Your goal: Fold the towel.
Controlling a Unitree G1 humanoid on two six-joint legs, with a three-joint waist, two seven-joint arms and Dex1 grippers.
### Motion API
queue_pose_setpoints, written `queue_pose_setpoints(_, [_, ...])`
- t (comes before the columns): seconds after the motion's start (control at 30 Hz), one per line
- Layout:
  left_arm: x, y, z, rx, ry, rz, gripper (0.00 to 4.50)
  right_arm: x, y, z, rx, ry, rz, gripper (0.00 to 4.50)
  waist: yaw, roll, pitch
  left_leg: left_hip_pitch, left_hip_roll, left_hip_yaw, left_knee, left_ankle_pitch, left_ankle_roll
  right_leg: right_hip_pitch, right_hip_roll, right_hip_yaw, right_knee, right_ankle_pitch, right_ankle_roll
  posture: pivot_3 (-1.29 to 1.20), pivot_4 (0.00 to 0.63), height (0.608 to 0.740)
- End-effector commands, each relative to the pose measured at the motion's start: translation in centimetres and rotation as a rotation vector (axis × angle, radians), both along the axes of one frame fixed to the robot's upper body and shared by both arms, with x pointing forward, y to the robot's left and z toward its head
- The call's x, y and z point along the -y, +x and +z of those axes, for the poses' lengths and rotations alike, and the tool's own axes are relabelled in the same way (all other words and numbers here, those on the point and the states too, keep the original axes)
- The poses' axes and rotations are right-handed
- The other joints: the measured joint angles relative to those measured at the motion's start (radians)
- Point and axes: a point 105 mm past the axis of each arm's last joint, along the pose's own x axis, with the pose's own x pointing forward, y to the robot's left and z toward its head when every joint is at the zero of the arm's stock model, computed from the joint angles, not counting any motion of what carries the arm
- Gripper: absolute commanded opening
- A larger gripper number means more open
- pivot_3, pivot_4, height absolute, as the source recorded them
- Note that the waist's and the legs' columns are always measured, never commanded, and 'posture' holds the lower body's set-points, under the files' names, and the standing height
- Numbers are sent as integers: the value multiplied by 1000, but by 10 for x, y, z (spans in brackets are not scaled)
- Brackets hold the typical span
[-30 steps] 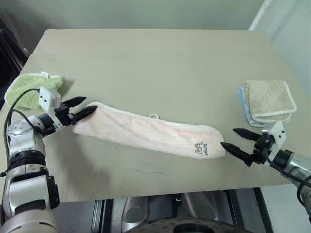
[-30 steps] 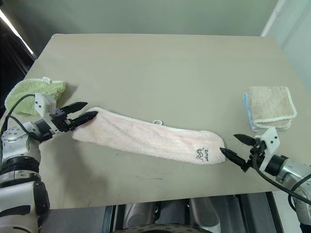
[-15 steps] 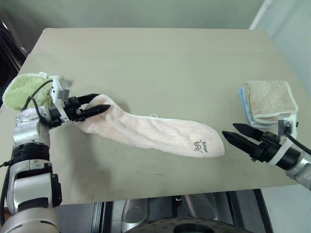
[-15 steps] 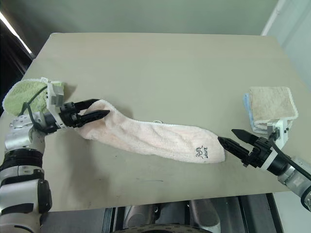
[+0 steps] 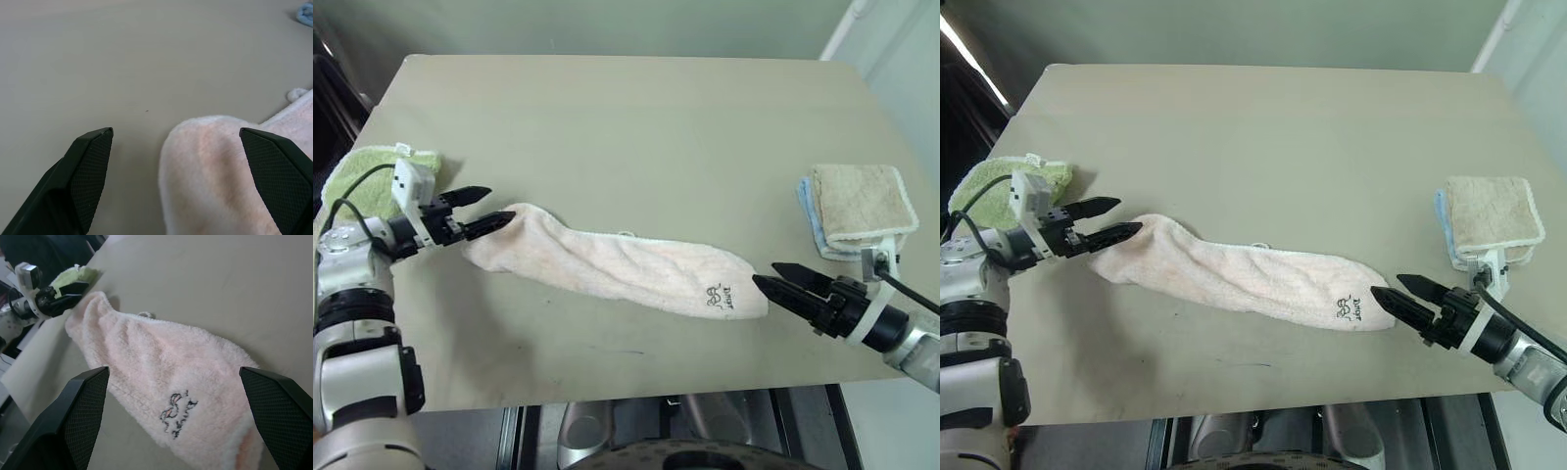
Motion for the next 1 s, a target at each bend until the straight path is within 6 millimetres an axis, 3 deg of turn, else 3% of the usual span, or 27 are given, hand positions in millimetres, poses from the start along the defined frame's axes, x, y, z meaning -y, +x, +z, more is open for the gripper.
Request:
queue_pose_setpoints(0.03, [-10,-7,20,-5,-102,8,4476,-5,-9,0,-57,51,23,4500,0,0,0,0,0,0,0,0,0,0,0,0,0,0,0,0,150,703])
queue_pose_setpoints(0.17, [-6,-20,24,-48,-99,-67,4476,-6,-26,-10,-238,141,45,4500,2,0,0,-1,0,-1,0,-2,0,-1,0,0,0,-2,0,0,150,703])
queue_pose_setpoints(0.33, [44,-45,41,-41,-69,-331,4476,-10,-43,-8,-361,307,40,4500,5,0,0,-5,-1,-1,0,-4,-1,-3,0,0,-3,-5,1,0,150,703])
queue_pose_setpoints(0.57, [87,-58,14,-79,-45,-464,4476,-20,-42,-31,-463,433,-45,4500,5,0,-1,-6,-1,-3,0,-6,0,-4,0,0,-5,-4,0,0,150,703])
queue_pose_setpoints(0.77, [101,-61,3,-93,-58,-482,4476,-25,-53,-43,-531,455,-83,4500,4,0,-1,-6,0,-3,0,-7,0,-4,0,0,-5,-3,-2,0,150,703])
queue_pose_setpoints(0.9, [111,-59,-2,-91,-65,-506,4476,-19,-48,-62,-585,399,-177,4500,4,0,-1,-5,0,-3,0,-7,0,-2,0,0,-6,-3,0,0,150,703])
queue_pose_setpoints(1.0, [116,-58,-5,-89,-71,-515,4476,-14,-40,-63,-569,411,-240,4500,4,-1,-2,-5,0,-3,1,-7,1,-2,0,0,-6,-2,0,0,150,703])
